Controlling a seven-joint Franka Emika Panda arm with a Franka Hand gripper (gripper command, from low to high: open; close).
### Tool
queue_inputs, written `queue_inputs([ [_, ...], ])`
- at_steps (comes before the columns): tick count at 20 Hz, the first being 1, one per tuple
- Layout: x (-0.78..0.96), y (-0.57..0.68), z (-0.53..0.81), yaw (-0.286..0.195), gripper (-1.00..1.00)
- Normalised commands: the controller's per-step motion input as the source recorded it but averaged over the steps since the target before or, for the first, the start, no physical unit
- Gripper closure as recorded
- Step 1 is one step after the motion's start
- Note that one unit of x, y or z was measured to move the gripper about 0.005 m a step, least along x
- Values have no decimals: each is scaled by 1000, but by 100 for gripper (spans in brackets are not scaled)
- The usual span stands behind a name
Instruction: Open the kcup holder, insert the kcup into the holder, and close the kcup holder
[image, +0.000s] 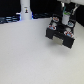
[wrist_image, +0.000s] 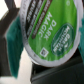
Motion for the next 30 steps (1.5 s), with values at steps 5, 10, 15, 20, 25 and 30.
queue_inputs([
  [5,-43,30,-245,85,100],
  [10,-53,10,-267,72,100],
  [15,-17,-237,69,0,100],
  [20,-69,-401,95,0,100],
  [25,-36,-41,-78,5,100],
  [30,-46,-63,-58,-7,100],
])
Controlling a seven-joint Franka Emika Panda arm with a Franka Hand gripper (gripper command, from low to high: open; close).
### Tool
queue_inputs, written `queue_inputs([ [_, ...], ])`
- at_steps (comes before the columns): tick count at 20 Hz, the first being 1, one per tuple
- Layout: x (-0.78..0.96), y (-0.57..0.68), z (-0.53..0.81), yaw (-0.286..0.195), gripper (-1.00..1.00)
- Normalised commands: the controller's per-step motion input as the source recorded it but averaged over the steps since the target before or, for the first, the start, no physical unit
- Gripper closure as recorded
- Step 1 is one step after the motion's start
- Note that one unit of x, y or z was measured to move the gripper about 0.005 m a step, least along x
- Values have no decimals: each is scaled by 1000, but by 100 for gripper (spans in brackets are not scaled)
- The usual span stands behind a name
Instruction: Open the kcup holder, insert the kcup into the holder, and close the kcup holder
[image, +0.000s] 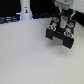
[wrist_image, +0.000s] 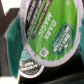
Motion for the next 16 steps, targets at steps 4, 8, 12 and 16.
queue_inputs([
  [4,-79,-122,123,-9,100],
  [8,-167,-319,217,0,100],
  [12,-68,-202,40,0,100],
  [16,-3,-42,-89,-2,100],
])
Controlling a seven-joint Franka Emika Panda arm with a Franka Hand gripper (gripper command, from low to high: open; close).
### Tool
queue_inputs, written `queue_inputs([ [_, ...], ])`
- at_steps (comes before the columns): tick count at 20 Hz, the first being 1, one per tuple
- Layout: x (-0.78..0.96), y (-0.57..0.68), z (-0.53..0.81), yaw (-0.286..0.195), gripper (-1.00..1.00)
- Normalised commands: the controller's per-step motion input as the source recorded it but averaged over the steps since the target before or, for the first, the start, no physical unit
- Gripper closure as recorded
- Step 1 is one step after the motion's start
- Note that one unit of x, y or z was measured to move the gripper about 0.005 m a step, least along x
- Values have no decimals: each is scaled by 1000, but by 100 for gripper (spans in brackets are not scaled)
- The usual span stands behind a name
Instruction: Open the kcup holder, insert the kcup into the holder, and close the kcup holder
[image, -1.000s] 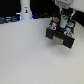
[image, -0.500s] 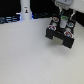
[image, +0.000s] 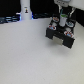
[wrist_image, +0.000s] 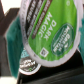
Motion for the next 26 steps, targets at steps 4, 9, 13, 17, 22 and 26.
queue_inputs([
  [4,34,-30,-128,0,100],
  [9,71,-63,17,-12,100],
  [13,15,-332,144,0,100],
  [17,23,-293,48,10,100],
  [22,39,-13,-186,-2,100],
  [26,22,-12,-253,8,100],
])
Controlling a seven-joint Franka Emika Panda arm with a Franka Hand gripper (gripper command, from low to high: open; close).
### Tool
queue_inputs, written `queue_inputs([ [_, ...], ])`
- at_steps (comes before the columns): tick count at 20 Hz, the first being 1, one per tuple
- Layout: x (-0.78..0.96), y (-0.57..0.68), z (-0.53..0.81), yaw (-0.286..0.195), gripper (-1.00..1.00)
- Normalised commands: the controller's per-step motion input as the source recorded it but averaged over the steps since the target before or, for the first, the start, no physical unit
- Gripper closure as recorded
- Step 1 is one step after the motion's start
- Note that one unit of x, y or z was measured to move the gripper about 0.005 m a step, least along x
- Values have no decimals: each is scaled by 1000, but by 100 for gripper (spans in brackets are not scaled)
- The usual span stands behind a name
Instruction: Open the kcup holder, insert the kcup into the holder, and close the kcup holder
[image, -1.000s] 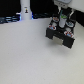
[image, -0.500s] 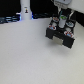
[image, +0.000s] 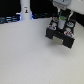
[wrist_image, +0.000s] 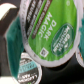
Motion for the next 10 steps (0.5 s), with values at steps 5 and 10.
queue_inputs([
  [5,115,99,-125,19,100],
  [10,93,96,-161,32,100],
])
